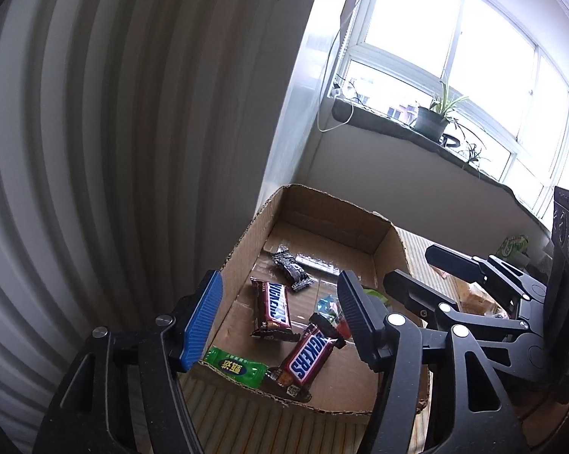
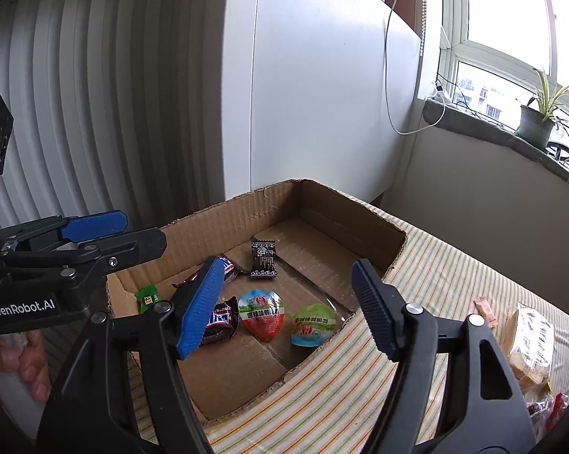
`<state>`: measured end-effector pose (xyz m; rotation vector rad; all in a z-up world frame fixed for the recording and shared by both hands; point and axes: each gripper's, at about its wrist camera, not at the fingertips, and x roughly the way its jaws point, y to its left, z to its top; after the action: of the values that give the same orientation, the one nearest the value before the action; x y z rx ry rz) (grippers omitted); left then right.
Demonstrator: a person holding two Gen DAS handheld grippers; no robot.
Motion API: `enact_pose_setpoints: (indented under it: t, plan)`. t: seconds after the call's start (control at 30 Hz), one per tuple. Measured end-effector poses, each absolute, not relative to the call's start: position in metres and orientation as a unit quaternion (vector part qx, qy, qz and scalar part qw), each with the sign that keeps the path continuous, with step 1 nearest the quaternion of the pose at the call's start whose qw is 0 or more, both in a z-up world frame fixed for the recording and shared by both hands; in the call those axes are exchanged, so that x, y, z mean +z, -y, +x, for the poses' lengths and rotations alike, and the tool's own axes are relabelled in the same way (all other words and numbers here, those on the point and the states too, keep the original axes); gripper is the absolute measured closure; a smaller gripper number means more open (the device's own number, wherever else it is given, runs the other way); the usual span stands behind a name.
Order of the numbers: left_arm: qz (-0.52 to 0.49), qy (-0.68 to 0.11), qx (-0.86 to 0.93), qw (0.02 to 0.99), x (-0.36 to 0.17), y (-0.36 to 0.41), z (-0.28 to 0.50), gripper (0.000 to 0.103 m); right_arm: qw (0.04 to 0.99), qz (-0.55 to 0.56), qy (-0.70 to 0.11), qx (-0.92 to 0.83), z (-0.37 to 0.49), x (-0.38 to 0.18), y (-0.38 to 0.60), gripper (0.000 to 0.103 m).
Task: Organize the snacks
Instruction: 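Move both open tools back toward the remaining snacks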
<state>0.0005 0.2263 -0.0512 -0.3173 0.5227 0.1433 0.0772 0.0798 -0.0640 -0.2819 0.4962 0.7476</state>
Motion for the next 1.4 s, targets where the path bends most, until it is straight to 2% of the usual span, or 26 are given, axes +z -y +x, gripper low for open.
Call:
enact_pose_setpoints:
  t: [0.07, 0.13, 0.3, 0.53, 1.07, 1.4]
  plan:
    - [-0.153, -0.254, 0.075, 0.952, -0.047, -0.226, -0.005, 0.036, 0.896, -0.133, -0.233, 0.355, 0.072, -0.060, -0.075, 0.017]
    - [-0.149, -0.251, 0.081, 0.953, -0.043, -0.225, -0.009, 0.033, 0.901, -0.128, -0.229, 0.346, 0.066, -0.057, -0.069, 0.014]
    - [-0.146, -0.241, 0.088, 0.955, -0.035, -0.221, -0.018, 0.028, 0.909, -0.115, -0.232, 0.328, 0.055, -0.057, -0.044, 0.014]
    - [-0.125, -0.246, 0.076, 0.958, -0.026, -0.186, -0.012, 0.027, 0.924, -0.077, -0.245, 0.283, 0.049, -0.065, 0.029, 0.014]
    - [-0.025, -0.270, -0.064, 0.961, -0.014, -0.012, 0.023, 0.024, 0.956, 0.007, -0.277, 0.092, 0.041, -0.088, 0.267, 0.014]
    - [0.004, -0.281, -0.103, 0.954, -0.014, 0.033, 0.029, 0.024, 0.957, 0.024, -0.278, 0.078, 0.035, -0.089, 0.296, 0.014]
